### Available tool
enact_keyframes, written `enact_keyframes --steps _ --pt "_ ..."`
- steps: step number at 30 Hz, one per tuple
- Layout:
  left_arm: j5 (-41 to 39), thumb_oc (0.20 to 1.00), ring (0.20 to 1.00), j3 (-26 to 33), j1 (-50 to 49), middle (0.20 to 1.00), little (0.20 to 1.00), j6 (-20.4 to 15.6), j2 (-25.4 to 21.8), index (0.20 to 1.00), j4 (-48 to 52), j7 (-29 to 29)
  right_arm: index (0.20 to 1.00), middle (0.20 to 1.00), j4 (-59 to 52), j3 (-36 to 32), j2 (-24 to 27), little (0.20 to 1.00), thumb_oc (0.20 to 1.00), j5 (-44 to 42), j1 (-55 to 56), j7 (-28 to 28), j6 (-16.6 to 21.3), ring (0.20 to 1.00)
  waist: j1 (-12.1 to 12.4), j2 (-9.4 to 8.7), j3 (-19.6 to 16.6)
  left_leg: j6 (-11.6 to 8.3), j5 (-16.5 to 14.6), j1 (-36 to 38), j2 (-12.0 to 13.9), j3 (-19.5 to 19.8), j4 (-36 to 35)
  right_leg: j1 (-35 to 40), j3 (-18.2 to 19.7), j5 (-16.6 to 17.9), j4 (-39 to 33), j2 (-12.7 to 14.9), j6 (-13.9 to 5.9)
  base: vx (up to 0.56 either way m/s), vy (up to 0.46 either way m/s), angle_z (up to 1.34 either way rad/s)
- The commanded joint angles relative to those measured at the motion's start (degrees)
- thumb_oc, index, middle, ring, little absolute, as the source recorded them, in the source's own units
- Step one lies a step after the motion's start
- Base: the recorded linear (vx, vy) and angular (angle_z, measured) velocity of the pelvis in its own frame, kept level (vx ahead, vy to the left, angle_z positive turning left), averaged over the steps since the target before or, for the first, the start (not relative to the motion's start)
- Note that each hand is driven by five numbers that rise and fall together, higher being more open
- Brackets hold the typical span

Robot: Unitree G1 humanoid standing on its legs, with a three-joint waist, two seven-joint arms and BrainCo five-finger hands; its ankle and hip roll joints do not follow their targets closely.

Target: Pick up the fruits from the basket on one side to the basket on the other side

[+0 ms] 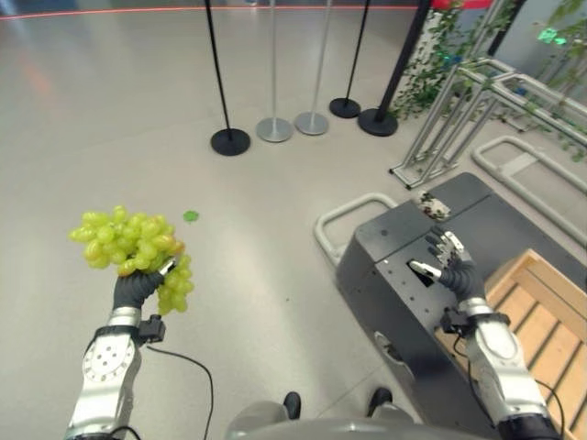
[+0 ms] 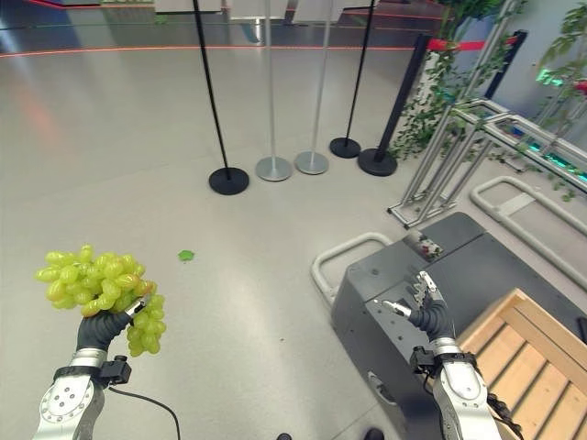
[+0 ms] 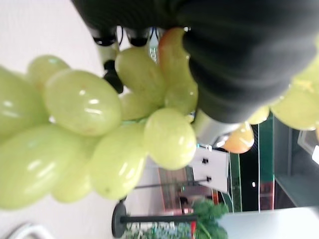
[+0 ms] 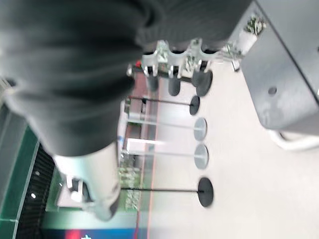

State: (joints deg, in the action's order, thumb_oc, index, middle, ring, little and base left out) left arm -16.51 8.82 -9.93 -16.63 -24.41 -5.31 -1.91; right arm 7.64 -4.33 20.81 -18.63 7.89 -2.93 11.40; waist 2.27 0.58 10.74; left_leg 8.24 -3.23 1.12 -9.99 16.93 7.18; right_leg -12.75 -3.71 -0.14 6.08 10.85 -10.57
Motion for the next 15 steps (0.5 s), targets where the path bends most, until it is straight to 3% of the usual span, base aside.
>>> enact_keyframes --steps 1,2,3,4,6,7,10,13,15 --pt "-0.57 0.200 0.200 -0.48 0.78 0.200 0.200 -4.74 -2.04 0.200 6.17 -1.03 1.000 1.000 -0.52 -1.58 1.52 1.000 1.000 -3.33 -2.15 -2.42 3.75 1.000 -0.59 -3.89 -1.61 -5.49 -7.68 1.38 -0.06 3.25 4.27 0.17 6.46 6.66 -2.47 -1.00 -1.35 0.12 -0.117 1.29" --pt "-0.57 0.200 0.200 -0.47 0.78 0.200 0.200 -4.74 -2.05 0.200 6.17 -1.03 1.000 1.000 -0.52 -1.57 1.51 1.000 1.000 -3.33 -2.15 -2.42 3.74 1.000 -0.65 -3.94 -1.65 -5.49 -7.61 1.34 -0.12 3.29 4.23 0.12 6.43 6.66 -2.46 -0.93 -1.37 0.15 -0.213 1.58" --pt "-1.05 0.200 0.200 -1.65 1.98 0.200 0.200 -4.83 -1.54 0.200 5.44 -1.49 1.000 1.000 -0.98 -2.10 1.08 1.000 1.000 -4.87 -0.71 -3.41 4.19 1.000 -0.94 -4.49 -1.85 -6.00 -7.89 1.92 0.13 8.45 4.48 1.92 10.95 3.68 -1.44 -3.70 -0.51 0.10 -0.332 1.84" --pt "-1.69 0.200 0.200 -1.74 2.16 0.200 0.200 -5.34 -0.90 0.200 4.92 -1.27 1.000 1.000 -3.98 -2.08 0.87 1.000 1.000 -5.56 0.06 -4.82 5.15 1.000 -0.48 -5.05 -1.93 -7.61 -6.43 1.68 0.87 11.53 3.29 2.10 10.44 3.29 -0.75 -4.31 -0.07 0.10 -0.339 1.94" --pt "-1.70 0.200 0.200 -1.76 2.12 0.200 0.200 -5.34 -0.89 0.200 4.94 -1.26 1.000 1.000 -4.11 -2.13 0.87 1.000 1.000 -5.60 0.19 -4.89 5.09 1.000 -0.96 -4.98 -1.98 -7.74 -6.29 1.81 1.01 12.08 2.98 2.26 9.89 3.19 -0.75 -4.26 0.03 0.01 -0.214 1.54" --pt "-3.01 0.200 0.200 -2.51 2.56 0.200 0.200 -5.33 -0.27 0.200 4.11 -1.37 1.000 1.000 -7.22 -1.13 0.73 1.000 1.000 -8.33 1.04 -7.47 5.12 1.000 -0.14 -4.73 -1.93 -10.05 -5.46 1.09 3.47 13.84 2.06 3.52 6.84 0.81 -0.04 -4.68 1.04 -0.04 -0.365 1.24" --pt "-4.23 0.200 0.200 -5.08 5.05 0.200 0.200 -5.60 -0.01 0.200 3.47 -1.04 1.000 1.000 -10.91 0.40 2.25 1.000 1.000 -9.60 1.31 -8.49 5.88 1.000 0.20 -4.59 -1.50 -13.79 -1.95 -2.58 7.48 17.30 0.85 6.61 1.83 -2.05 -0.50 -6.36 3.27 -0.10 -0.429 1.29" --pt "-5.56 0.200 0.200 -5.72 5.66 0.200 0.200 -5.45 0.18 0.200 3.23 -1.08 1.000 1.000 -11.93 0.90 3.06 1.000 1.000 -10.27 0.62 -8.32 5.55 1.000 0.58 -4.18 -0.65 -14.94 -0.30 -4.38 8.67 17.91 0.58 7.50 -0.64 -3.28 -0.18 -7.17 4.08 -0.12 -0.254 1.69" --pt "-5.76 0.200 0.200 -6.11 6.10 0.200 0.200 -5.41 0.56 0.200 2.69 -0.44 1.000 1.000 -11.31 1.08 3.66 1.000 1.000 -10.38 -0.32 -7.49 5.55 1.000 0.87 -3.60 0.34 -15.30 2.60 -6.75 9.17 16.48 -0.83 8.36 -4.36 -3.36 -0.77 -6.95 4.32 -0.22 -0.171 1.10"
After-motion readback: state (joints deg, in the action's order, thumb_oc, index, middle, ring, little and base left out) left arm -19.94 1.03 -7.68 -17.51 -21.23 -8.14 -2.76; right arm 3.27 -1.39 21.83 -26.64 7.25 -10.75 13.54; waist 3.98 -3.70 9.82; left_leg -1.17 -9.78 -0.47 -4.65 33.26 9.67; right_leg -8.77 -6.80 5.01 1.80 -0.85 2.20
